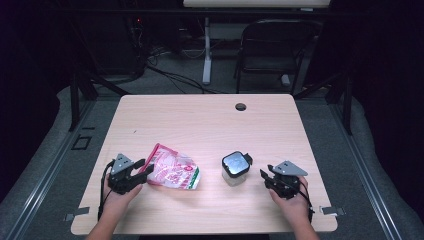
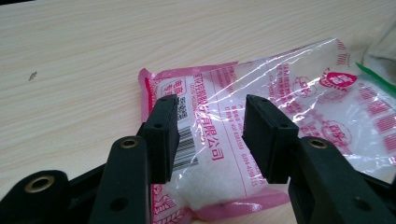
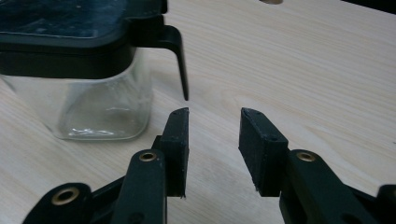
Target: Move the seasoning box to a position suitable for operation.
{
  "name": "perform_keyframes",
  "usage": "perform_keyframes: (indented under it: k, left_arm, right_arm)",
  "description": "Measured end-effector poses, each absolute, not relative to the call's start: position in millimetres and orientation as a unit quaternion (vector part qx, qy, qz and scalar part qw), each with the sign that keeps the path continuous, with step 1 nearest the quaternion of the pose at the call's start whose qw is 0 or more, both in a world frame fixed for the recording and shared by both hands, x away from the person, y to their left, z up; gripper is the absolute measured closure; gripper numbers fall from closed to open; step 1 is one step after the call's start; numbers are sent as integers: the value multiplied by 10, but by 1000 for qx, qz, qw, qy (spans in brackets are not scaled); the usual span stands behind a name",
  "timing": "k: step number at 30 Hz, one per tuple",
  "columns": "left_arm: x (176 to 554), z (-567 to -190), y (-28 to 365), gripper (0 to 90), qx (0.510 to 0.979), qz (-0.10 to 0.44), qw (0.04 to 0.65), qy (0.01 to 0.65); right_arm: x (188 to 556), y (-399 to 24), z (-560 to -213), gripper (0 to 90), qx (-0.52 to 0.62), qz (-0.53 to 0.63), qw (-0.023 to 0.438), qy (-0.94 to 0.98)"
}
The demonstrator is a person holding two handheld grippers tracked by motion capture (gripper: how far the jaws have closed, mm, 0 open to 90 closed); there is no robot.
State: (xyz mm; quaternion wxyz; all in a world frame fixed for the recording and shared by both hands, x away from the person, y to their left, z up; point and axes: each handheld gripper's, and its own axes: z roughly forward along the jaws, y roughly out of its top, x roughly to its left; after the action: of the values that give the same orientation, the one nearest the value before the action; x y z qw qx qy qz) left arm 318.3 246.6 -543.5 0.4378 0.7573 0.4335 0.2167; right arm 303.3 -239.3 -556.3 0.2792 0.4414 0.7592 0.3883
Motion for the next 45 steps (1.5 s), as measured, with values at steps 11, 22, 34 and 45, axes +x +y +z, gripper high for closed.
perform_keyframes:
  k: [11,22,34,45]
  left_arm:
    - [2965,-5465,2582,558,758,221,426,442]
    - [2904,-5469,2635,564,756,225,423,446]
    - [2916,-5494,2577,565,763,219,421,438]
    - [2895,-5500,2560,565,766,220,419,435]
  right_arm:
    - [3308,-2163,-5600,632,415,386,270,778]
    - [3488,-2178,-5667,662,422,395,255,775]
    - [3604,-2147,-5718,729,419,398,235,782]
    - [3616,-2016,-5729,850,407,370,245,799]
